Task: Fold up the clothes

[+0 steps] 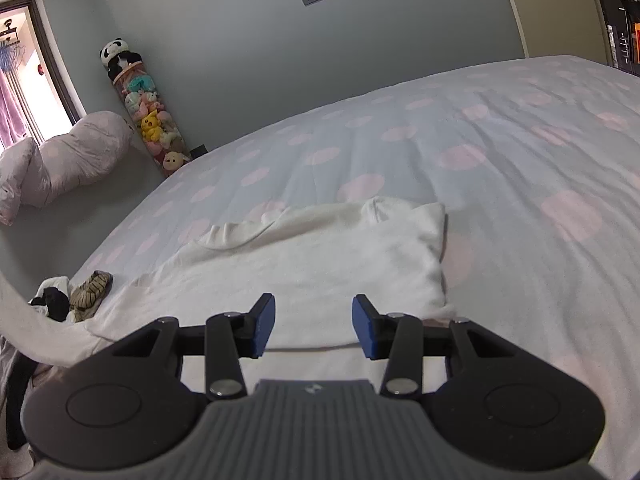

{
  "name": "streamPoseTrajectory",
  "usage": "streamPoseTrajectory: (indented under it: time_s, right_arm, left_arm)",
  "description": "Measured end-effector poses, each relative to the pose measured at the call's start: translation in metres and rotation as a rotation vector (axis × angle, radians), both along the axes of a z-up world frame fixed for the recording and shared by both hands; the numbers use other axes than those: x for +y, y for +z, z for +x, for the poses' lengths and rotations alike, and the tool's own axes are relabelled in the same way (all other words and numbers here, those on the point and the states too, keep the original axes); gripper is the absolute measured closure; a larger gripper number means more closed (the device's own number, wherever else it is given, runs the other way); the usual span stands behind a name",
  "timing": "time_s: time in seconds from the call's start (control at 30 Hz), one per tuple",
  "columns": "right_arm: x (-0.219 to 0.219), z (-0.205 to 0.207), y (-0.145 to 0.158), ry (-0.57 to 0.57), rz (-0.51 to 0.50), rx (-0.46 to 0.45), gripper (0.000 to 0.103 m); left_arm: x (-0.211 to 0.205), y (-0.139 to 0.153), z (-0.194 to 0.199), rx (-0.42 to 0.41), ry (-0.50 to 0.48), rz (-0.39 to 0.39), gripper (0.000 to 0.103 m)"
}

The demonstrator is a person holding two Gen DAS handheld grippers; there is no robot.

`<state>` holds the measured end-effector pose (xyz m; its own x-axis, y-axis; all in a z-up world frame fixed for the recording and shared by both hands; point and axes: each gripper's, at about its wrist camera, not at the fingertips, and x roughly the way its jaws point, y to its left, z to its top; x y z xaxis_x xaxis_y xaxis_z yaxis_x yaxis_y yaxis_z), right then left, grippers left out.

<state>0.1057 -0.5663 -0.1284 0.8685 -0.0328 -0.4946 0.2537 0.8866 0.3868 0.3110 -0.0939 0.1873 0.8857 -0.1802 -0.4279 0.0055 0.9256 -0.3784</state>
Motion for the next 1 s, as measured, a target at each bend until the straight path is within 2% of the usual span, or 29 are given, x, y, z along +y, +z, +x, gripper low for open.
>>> streamPoseTrajectory:
  time_s: [0.13, 0.33, 0.47, 0.63, 0.83, 1.0]
  right_arm:
    - [-0.007, -0.004, 0.003, -0.007, 0.028, -0.012, 0.056]
    - [-0.019, -0.009, 0.005, -0.02, 0.065, -0.029, 0.056]
    - [-0.028, -0.012, 0.004, -0.039, 0.087, -0.034, 0.055]
    - [-0.042, -0.011, -0.002, -0.074, 0.132, -0.018, 0.055]
    - [-0.05, -0.005, -0.013, -0.086, 0.161, 0.02, 0.055]
    - [-0.057, 0.001, -0.023, -0.113, 0.175, 0.052, 0.055]
  left_arm:
    - [-0.076, 0.014, -0.007, -0.043, -0.14, 0.014, 0.094]
    - [-0.188, -0.01, -0.015, -0.065, -0.343, 0.026, 0.094]
    - [-0.246, -0.055, -0.015, -0.007, -0.468, -0.011, 0.094]
    - [-0.306, -0.13, -0.005, 0.112, -0.593, -0.06, 0.094]
    - [-0.353, -0.227, -0.012, 0.264, -0.742, -0.054, 0.095]
    - [-0.379, -0.281, -0.021, 0.369, -0.92, 0.001, 0.094]
